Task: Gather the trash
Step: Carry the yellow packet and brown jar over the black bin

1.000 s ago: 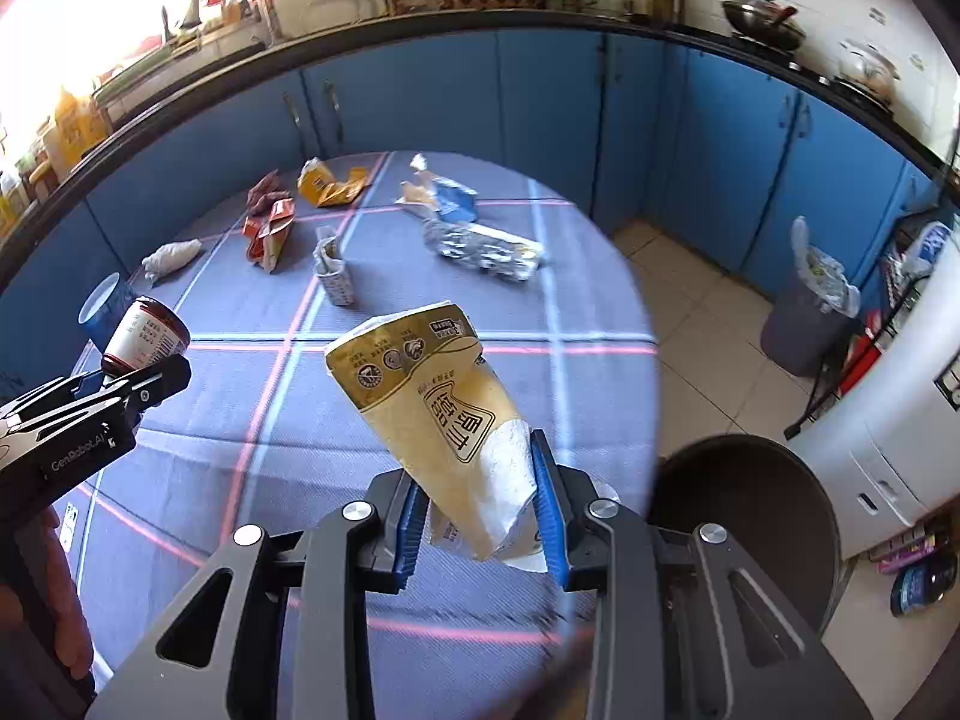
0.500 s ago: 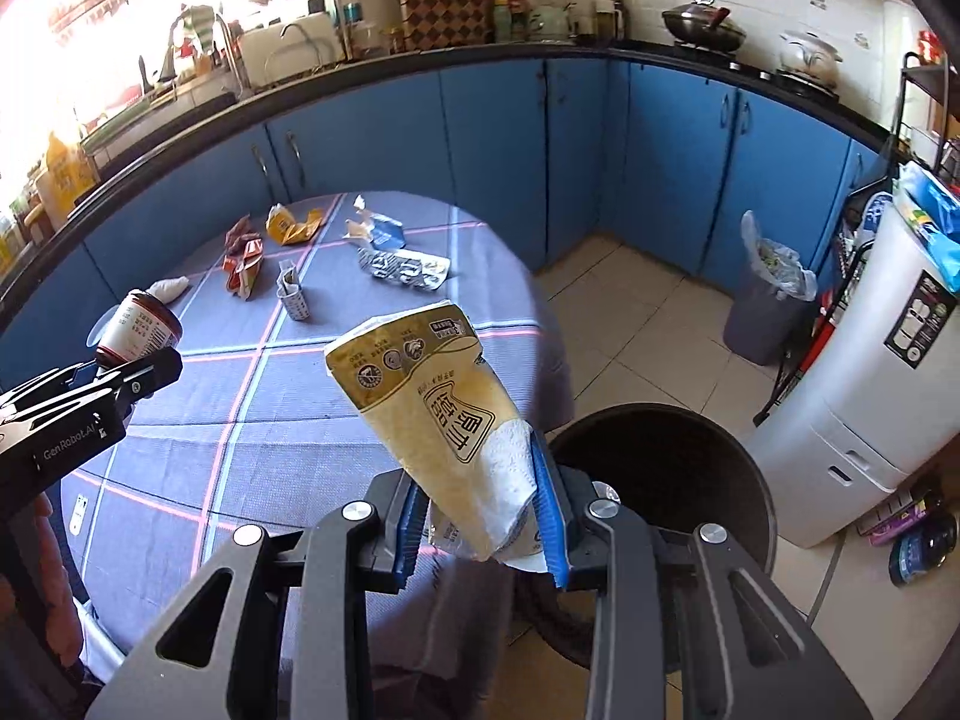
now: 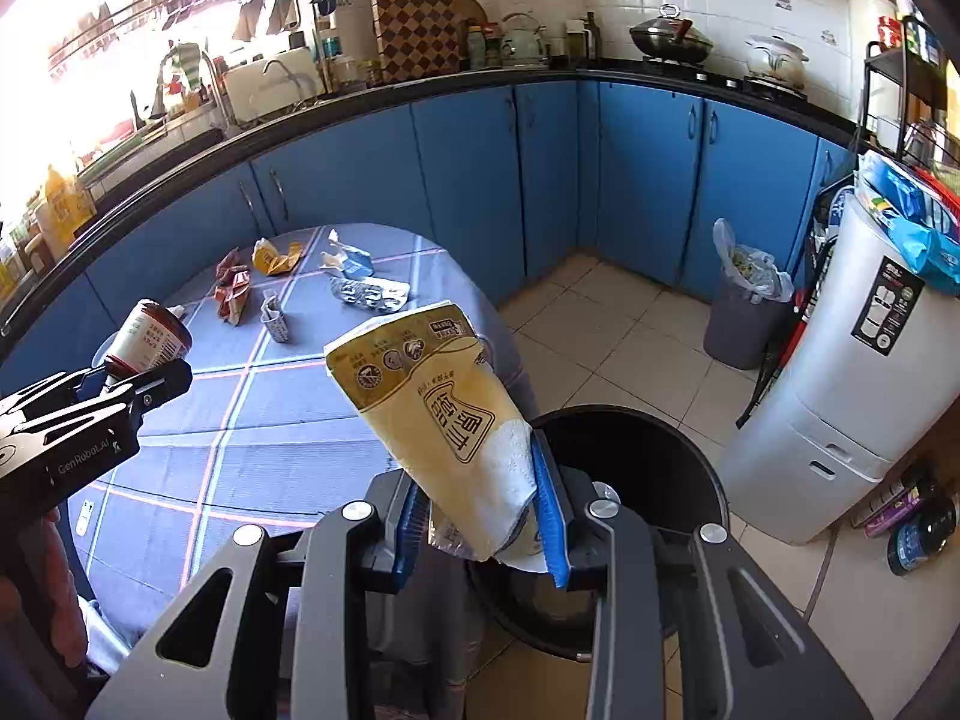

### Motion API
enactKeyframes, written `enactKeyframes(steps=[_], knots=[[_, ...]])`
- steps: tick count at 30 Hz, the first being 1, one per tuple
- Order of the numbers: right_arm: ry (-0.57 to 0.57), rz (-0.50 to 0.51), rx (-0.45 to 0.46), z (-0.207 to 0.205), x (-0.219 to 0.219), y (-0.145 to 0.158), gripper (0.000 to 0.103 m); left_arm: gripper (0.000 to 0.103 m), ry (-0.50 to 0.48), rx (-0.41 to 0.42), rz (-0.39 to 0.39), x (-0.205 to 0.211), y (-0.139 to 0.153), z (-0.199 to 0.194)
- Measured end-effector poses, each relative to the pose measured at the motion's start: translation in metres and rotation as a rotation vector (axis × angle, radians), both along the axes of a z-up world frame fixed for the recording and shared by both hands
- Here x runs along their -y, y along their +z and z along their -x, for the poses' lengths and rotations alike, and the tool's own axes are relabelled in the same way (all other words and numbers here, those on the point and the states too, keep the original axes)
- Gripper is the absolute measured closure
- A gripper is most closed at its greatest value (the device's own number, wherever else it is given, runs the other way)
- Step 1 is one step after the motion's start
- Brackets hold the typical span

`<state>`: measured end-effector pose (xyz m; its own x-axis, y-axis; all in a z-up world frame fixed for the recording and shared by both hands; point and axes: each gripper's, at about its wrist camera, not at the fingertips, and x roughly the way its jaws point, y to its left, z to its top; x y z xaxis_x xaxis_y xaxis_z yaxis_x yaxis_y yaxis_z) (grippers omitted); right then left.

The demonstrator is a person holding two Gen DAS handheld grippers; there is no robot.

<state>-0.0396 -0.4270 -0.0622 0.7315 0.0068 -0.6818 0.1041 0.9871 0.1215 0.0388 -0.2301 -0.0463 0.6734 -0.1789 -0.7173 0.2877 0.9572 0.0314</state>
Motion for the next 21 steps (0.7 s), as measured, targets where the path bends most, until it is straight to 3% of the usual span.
enactKeyframes(steps=[21], knots=[[-0.088,-0.070,0.021,0.020,0.053,-0.012,0.072,0.057,-0.108,0.034,-0.047,0.073,0.005,0.011]])
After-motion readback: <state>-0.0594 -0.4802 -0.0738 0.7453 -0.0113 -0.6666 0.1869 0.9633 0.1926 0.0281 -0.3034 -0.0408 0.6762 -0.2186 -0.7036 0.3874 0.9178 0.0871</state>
